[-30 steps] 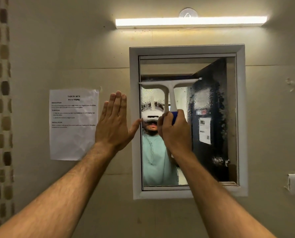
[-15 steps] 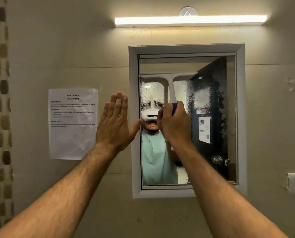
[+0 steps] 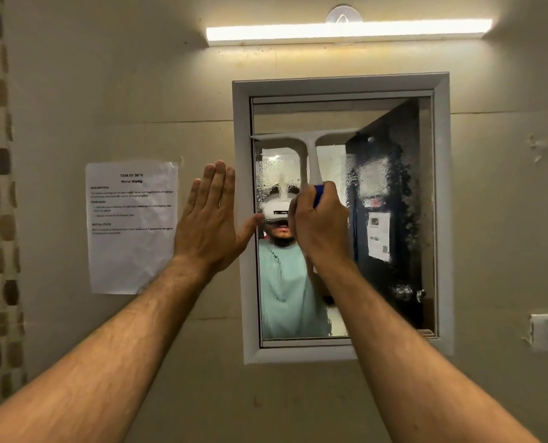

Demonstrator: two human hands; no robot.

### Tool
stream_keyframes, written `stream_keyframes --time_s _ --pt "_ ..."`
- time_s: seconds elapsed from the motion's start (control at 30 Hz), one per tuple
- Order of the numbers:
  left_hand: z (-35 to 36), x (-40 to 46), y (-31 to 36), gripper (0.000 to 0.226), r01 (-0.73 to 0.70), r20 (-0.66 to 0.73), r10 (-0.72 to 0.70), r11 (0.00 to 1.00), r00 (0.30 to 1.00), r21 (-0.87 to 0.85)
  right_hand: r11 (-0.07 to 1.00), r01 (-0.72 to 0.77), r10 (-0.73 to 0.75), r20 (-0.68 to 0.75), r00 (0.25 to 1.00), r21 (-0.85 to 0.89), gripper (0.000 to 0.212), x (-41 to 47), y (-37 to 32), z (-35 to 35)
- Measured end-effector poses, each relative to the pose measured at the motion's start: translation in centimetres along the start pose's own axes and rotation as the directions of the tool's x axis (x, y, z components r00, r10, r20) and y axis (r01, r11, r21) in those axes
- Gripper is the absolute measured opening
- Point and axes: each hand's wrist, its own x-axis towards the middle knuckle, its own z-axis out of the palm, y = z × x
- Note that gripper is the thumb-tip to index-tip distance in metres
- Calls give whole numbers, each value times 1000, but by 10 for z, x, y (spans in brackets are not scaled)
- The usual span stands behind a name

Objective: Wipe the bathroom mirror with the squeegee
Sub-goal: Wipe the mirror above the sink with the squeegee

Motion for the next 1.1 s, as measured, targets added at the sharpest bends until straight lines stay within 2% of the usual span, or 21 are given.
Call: stream_keyframes --time_s 0.23,0.43,0.57,0.83,1.1 --pt "3 -10 -2 96 -9 25 9 1000 1000 17 1000 -6 5 21 1000 16 25 -40 30 2" --pt "8 -15 -3 95 7 19 -8 1000 1000 11 997 36 -33 -47 998 67 28 -18 5 3" --pt "12 -16 -4 94 1 19 -2 1000 1000 16 997 -20 22 -24 999 71 29 -6 1 3" --pt "17 -27 -9 93 23 41 -24 999 999 26 999 -18 19 39 999 -32 20 -55 47 -1" --pt "26 -37 -4 92 43 74 -43 999 996 4 998 -49 48 30 998 28 32 -20 12 1"
